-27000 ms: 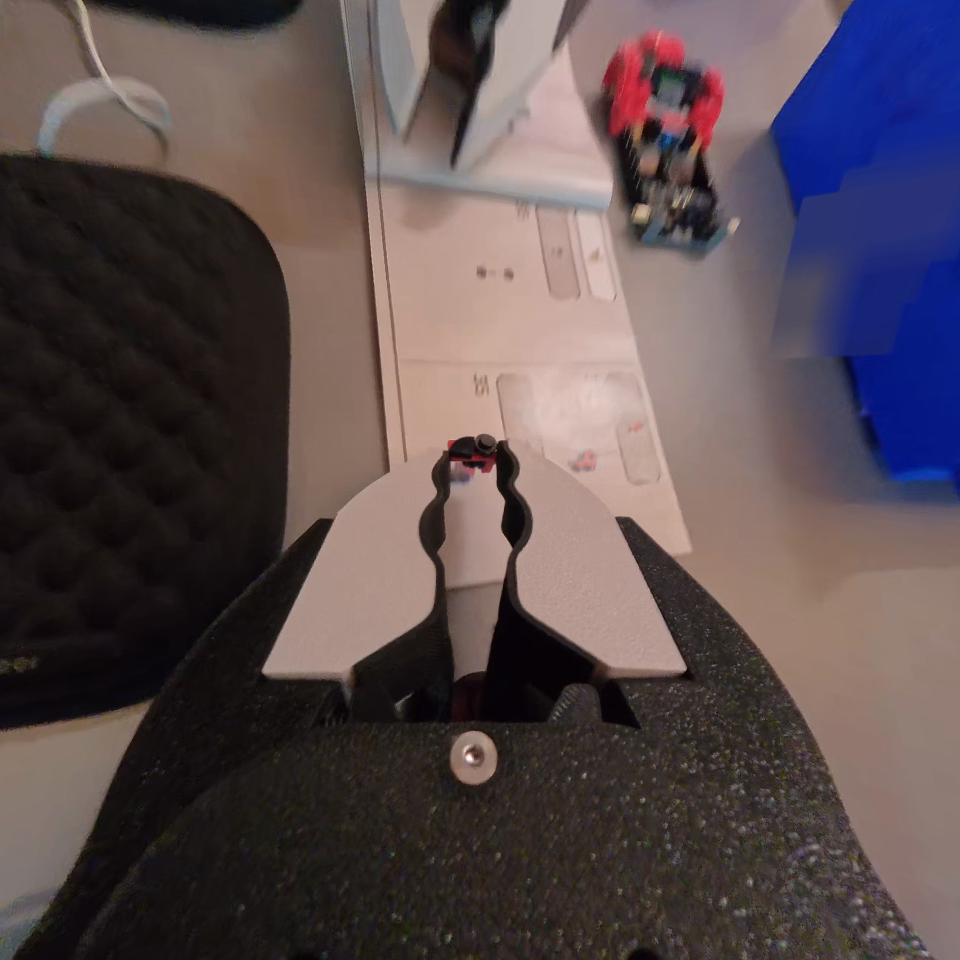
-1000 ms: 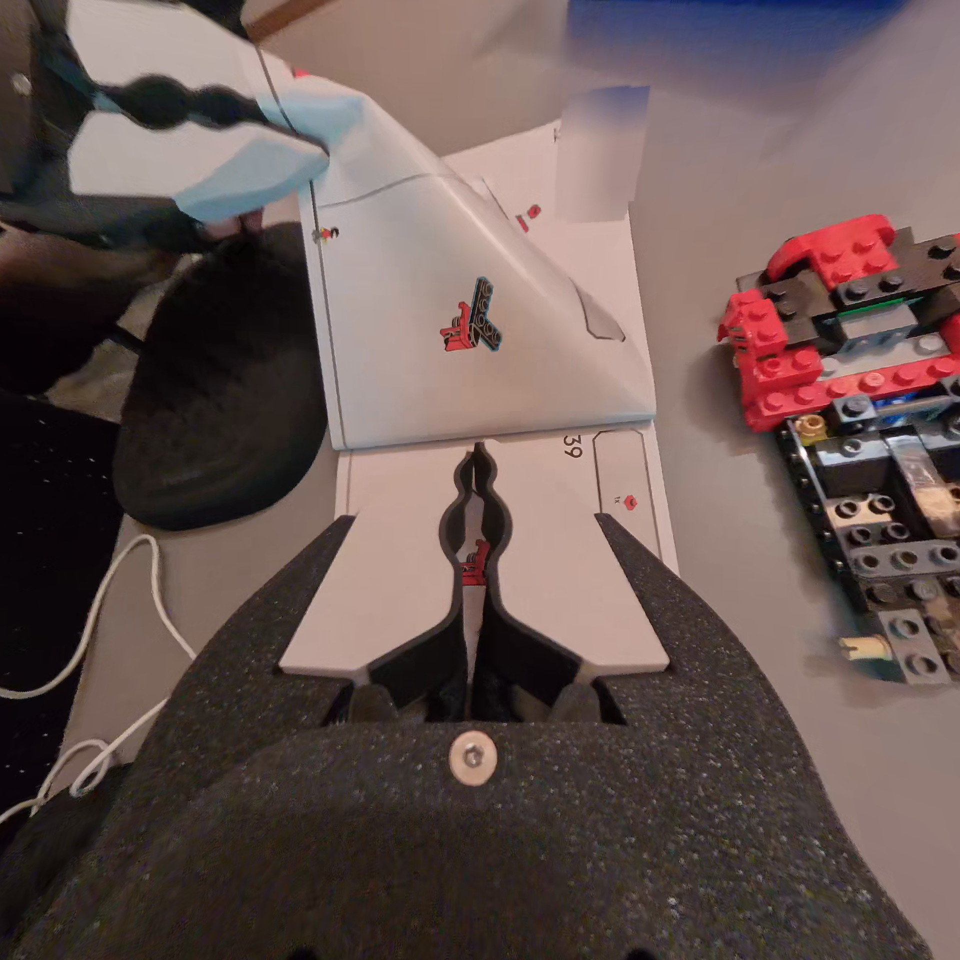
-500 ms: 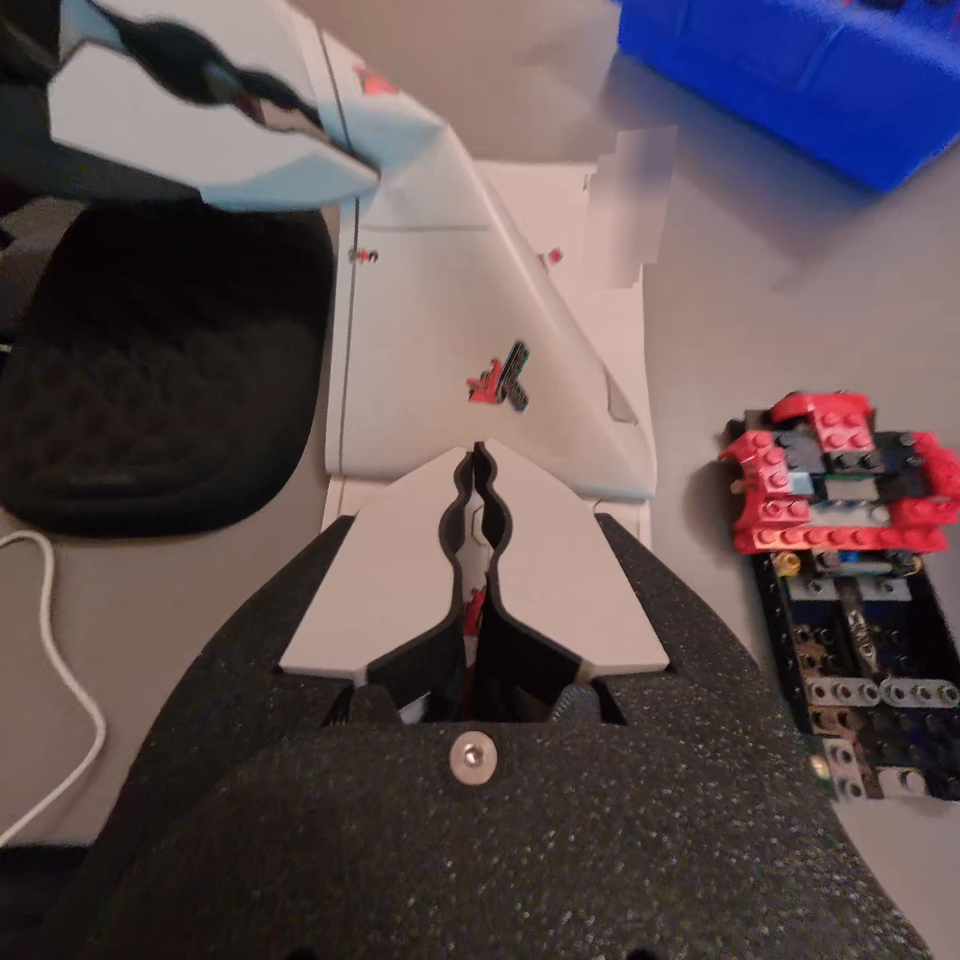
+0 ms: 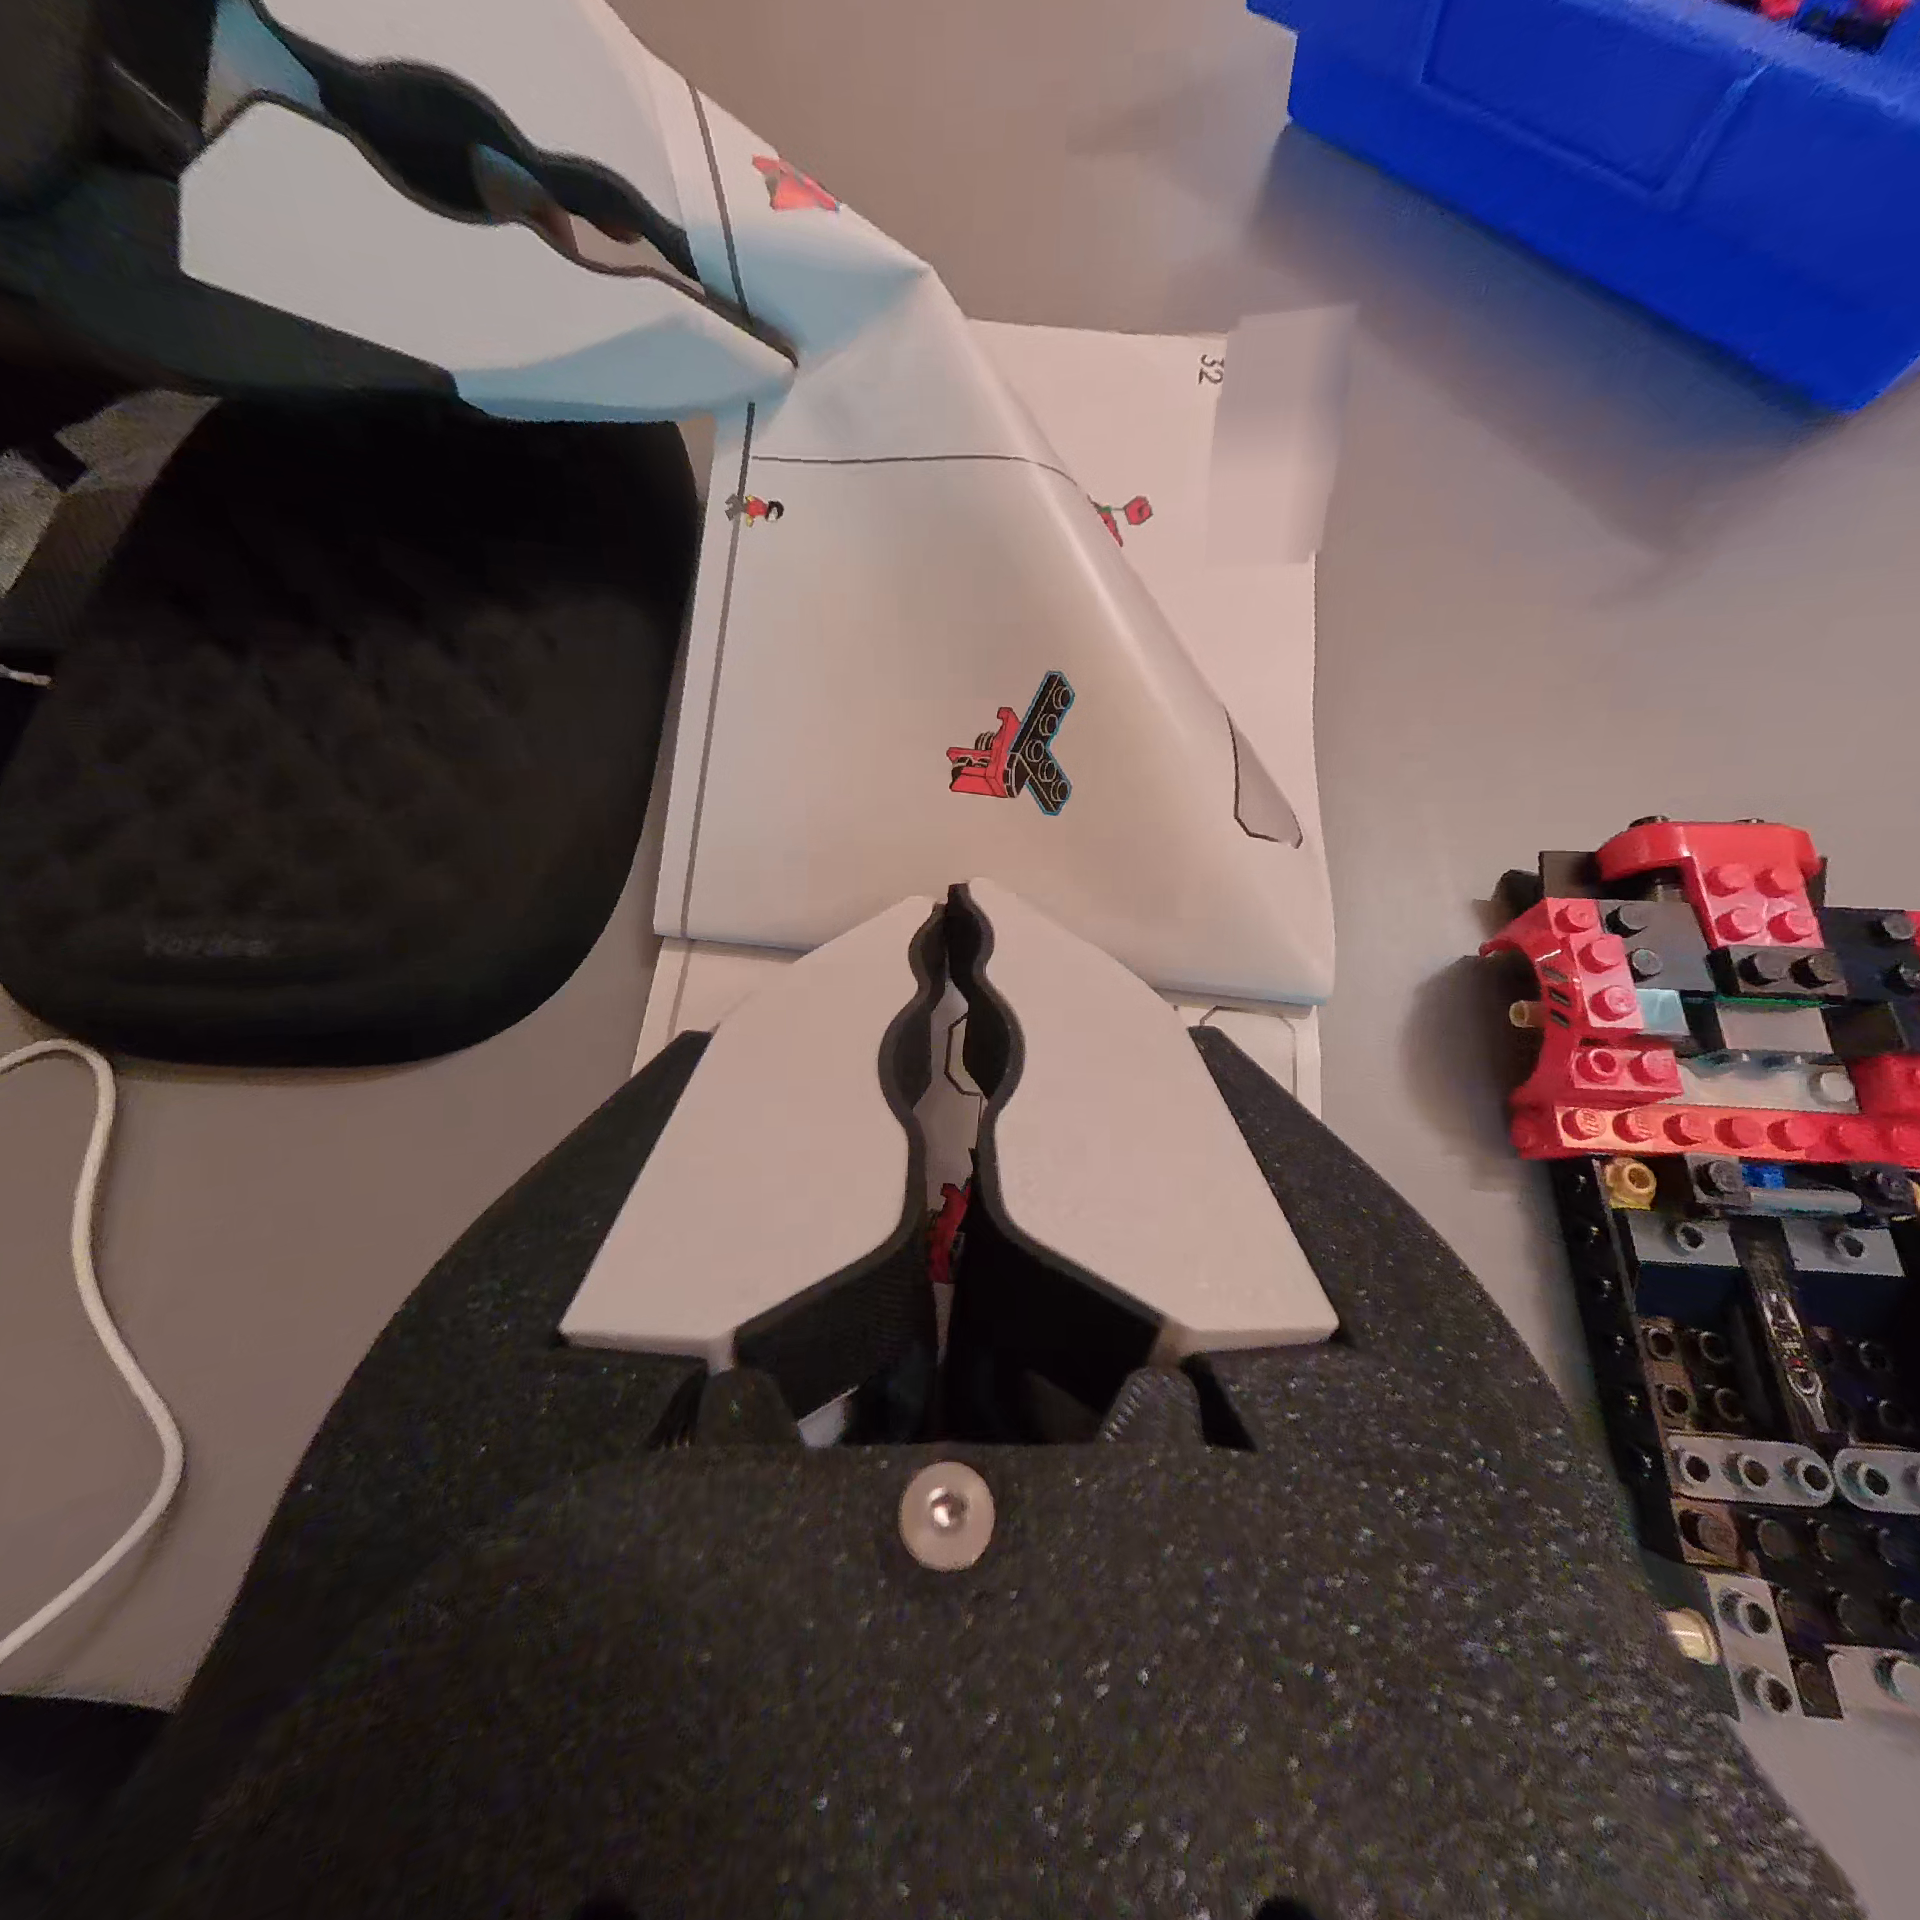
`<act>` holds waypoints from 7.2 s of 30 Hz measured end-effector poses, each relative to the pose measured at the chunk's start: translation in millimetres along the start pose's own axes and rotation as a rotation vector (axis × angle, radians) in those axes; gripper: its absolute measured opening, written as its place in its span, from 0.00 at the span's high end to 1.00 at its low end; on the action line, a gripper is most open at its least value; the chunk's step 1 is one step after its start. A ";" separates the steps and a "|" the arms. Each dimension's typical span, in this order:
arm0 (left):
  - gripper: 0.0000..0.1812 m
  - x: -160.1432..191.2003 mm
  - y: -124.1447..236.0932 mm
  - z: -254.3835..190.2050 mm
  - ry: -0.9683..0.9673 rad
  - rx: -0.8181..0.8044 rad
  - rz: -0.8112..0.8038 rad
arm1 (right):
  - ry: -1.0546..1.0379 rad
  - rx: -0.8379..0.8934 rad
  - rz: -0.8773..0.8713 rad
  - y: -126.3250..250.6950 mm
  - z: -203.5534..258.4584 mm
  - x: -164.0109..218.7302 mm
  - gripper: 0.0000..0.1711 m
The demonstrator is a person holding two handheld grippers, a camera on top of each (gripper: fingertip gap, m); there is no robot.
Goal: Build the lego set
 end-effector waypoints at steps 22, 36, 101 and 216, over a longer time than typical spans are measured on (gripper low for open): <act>0.69 5.6 30.6 43.3 -0.065 -0.036 -0.212 | 0.066 0.068 0.045 -3.4 2.1 4.1 1.00; 0.99 -74.9 -32.4 -2.7 -0.291 0.429 -0.152 | -0.002 0.014 0.062 -4.3 -3.1 3.3 1.00; 1.00 -46.2 -144.7 -4.1 0.124 0.984 -0.111 | -1.063 -0.234 0.059 -9.6 28.1 24.1 1.00; 0.86 32.8 -7.6 65.5 0.266 0.406 0.363 | -0.309 0.326 -0.208 65.3 -19.2 35.6 0.92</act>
Point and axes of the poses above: each gripper's, where its closed fingertips meet, y back along the fingers, x out of its underside, z = x × y across the jaws, the point moved 9 cm from there along y, back along the fingers, and after that the axes turned 13 degrees about -y, right-handed, at the moved point
